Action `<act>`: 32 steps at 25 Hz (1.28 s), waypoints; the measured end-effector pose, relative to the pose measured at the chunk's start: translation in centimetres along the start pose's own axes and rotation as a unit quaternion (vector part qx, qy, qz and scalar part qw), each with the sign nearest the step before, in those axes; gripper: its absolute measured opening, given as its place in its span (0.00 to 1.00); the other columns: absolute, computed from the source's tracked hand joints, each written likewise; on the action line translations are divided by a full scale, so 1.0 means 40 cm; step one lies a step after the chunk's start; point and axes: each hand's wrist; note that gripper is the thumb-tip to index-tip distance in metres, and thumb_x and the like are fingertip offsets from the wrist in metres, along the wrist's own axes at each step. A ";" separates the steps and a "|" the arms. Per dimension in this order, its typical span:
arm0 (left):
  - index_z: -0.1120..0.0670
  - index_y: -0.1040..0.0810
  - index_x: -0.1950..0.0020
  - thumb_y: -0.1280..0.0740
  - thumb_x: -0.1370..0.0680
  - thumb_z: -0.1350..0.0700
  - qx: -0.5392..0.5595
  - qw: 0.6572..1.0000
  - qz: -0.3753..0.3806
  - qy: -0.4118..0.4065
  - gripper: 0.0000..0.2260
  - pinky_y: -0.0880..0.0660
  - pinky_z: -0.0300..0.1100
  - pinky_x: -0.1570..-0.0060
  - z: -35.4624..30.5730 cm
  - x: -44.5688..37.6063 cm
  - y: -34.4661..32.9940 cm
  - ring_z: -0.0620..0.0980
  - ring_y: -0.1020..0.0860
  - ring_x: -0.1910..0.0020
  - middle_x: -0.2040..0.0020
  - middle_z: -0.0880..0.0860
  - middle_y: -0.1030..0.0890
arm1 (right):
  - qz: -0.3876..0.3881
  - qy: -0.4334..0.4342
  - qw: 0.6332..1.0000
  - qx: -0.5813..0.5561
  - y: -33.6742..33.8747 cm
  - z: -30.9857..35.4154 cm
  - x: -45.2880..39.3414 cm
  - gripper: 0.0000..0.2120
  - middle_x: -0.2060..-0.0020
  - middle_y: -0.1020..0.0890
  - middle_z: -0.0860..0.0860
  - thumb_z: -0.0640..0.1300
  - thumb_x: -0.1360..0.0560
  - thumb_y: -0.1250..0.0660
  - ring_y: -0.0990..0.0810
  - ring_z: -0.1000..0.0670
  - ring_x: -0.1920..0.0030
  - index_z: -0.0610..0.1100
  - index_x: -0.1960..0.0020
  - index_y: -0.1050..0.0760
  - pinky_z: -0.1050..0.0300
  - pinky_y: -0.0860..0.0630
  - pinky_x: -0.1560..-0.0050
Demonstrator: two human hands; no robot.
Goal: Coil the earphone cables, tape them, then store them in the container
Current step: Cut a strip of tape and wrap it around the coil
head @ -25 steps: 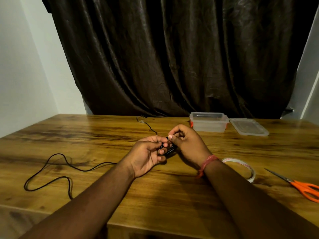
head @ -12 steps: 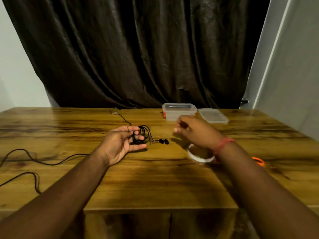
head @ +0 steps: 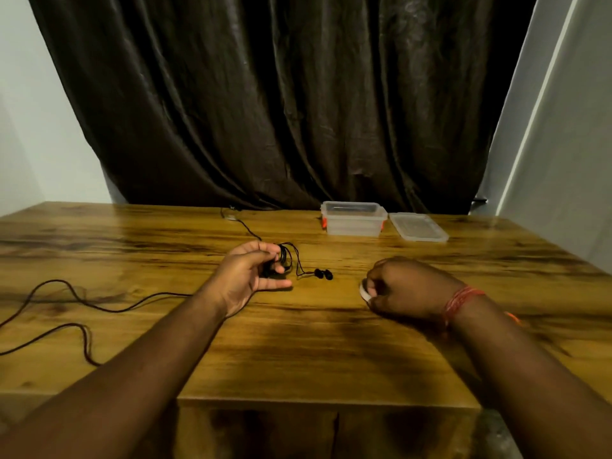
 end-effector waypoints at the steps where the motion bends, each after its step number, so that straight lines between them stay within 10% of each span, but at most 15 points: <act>1: 0.61 0.24 0.49 0.40 0.19 0.67 -0.011 1.000 -0.017 -0.009 0.06 0.17 0.55 0.60 0.001 -0.003 0.002 0.50 0.21 0.62 0.55 0.57 0.24 | -0.032 -0.007 0.999 -0.021 0.000 0.022 -0.023 0.04 0.58 0.22 0.56 0.52 0.26 0.33 0.24 0.52 0.55 0.53 0.56 0.25 0.55 0.26 0.58; 9: 0.44 0.21 0.49 0.26 0.29 0.43 -0.201 0.969 -0.095 -0.107 0.11 0.22 0.56 0.42 0.043 -0.036 0.026 0.54 0.19 0.45 0.46 0.55 0.19 | -0.261 0.093 0.953 -0.123 -0.055 0.205 -0.186 0.06 0.53 0.20 0.55 0.49 0.23 0.37 0.25 0.52 0.51 0.49 0.49 0.25 0.55 0.32 0.50; 18: 0.45 0.22 0.50 0.32 0.21 0.51 -0.429 0.879 -0.094 -0.186 0.01 0.23 0.42 0.50 0.041 -0.024 0.008 0.41 0.22 0.50 0.50 0.45 0.20 | -0.247 0.115 0.947 -0.167 -0.090 0.172 -0.184 0.04 0.58 0.25 0.60 0.47 0.24 0.35 0.24 0.52 0.56 0.50 0.50 0.25 0.59 0.38 0.54; 32: 0.46 0.23 0.53 0.33 0.20 0.50 -0.393 0.900 -0.109 -0.154 0.02 0.23 0.43 0.66 0.020 0.003 -0.009 0.52 0.20 0.62 0.56 0.50 0.19 | -0.218 0.119 0.947 -0.201 -0.094 0.155 -0.189 0.02 0.58 0.23 0.60 0.49 0.24 0.37 0.25 0.53 0.56 0.54 0.52 0.26 0.55 0.28 0.57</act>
Point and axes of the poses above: each hand's wrist, its own x-axis away from the middle knuckle, its own y-axis out of the back of the hand, z = x × y
